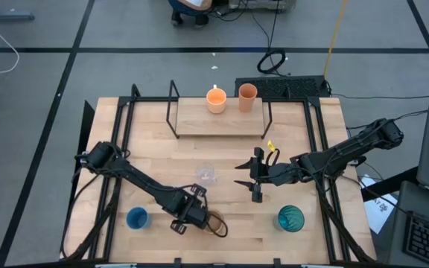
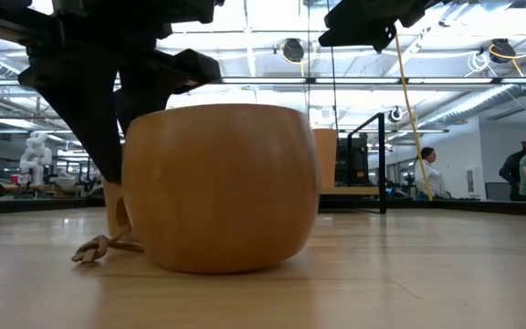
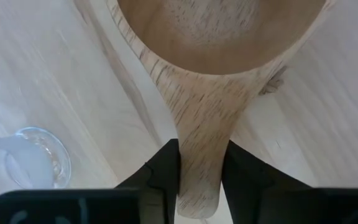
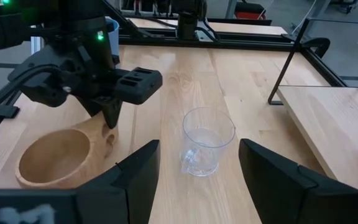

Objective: Stack small to large cups/mugs on shelf
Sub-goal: Put the brown mug on the shelf

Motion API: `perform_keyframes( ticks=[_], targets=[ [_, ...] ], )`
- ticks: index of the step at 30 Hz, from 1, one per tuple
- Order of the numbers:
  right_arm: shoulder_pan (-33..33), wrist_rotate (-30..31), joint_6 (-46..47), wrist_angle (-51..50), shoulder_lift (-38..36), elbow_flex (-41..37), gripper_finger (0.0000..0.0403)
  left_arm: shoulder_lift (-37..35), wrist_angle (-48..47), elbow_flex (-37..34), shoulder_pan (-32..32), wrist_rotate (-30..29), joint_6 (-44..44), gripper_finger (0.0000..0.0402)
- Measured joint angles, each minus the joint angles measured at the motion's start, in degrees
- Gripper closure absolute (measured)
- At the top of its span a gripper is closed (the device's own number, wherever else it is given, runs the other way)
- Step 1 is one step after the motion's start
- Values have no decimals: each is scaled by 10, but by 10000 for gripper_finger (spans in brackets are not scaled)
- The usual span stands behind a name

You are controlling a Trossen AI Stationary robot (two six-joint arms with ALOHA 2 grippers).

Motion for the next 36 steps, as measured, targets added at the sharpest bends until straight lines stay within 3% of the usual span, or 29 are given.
perform_keyframes(
  ticks=[15, 22, 25, 36],
  targets=[
    [0, 0, 0, 0, 0, 0, 193, 0, -5, 0, 11, 14, -57, 308],
    [0, 0, 0, 0, 0, 0, 193, 0, 0, 1, 16, 13, -89, 246],
    [0, 0, 0, 0, 0, 0, 193, 0, 7, 1, 15, 12, -92, 237],
    [0, 0, 0, 0, 0, 0, 193, 0, 30, 1, 15, 23, -91, 302]
  ],
)
